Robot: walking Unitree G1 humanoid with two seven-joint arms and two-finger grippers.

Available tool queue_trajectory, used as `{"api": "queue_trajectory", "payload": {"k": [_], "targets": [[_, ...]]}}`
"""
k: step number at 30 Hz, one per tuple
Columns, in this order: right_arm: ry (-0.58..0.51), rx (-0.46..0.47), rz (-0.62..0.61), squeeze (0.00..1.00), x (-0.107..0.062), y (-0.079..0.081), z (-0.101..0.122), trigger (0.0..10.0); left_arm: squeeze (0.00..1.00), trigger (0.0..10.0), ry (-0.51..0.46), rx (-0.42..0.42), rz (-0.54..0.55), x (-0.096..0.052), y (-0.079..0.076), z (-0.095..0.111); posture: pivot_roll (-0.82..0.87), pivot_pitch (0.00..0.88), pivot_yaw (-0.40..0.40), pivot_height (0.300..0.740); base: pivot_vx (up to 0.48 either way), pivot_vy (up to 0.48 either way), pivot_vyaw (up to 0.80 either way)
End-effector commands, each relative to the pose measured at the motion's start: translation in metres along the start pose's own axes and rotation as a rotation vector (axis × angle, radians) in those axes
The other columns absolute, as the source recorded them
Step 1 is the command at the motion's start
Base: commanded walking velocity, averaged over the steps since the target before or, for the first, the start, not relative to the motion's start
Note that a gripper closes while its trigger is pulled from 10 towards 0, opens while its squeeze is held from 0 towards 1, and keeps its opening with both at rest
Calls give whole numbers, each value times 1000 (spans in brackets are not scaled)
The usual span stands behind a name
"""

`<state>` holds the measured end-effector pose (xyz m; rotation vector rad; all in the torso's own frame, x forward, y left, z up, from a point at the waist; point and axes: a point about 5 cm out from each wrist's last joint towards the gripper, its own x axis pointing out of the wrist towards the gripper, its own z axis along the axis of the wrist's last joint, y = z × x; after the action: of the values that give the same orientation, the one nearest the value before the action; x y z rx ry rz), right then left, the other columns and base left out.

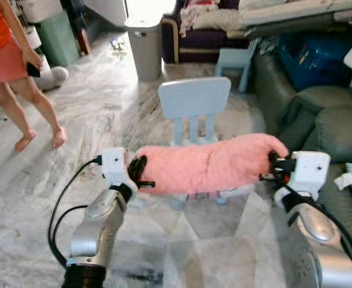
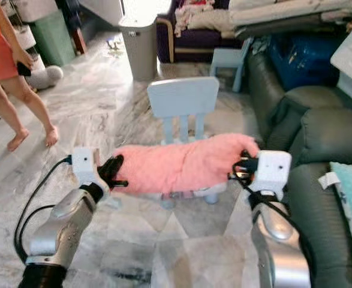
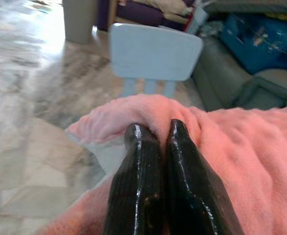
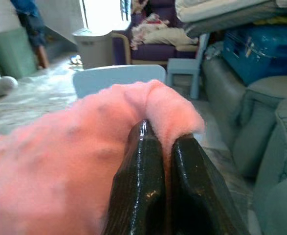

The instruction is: Move the pillow to the sofa

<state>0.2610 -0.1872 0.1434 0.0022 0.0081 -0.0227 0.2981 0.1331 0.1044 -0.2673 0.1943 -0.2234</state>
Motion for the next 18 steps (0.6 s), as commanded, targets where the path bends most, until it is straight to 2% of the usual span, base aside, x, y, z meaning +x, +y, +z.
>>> {"api": "queue_trajectory", "payload": {"k": [1,15,18], "targets": [[-21,-6,-7,0,0,-3,5,10000,0,10000,-13,9,-11,1,-5,4,-223,41,57,740,-285,0,0],[-19,-9,-9,0,-1,-4,5,10000,0,10000,-5,12,-17,2,-6,2,-231,35,59,740,-282,0,0],[-18,-12,-11,0,-1,-5,5,10000,0,10000,-11,1,-18,3,-6,2,-232,33,59,740,0,0,0]]}}
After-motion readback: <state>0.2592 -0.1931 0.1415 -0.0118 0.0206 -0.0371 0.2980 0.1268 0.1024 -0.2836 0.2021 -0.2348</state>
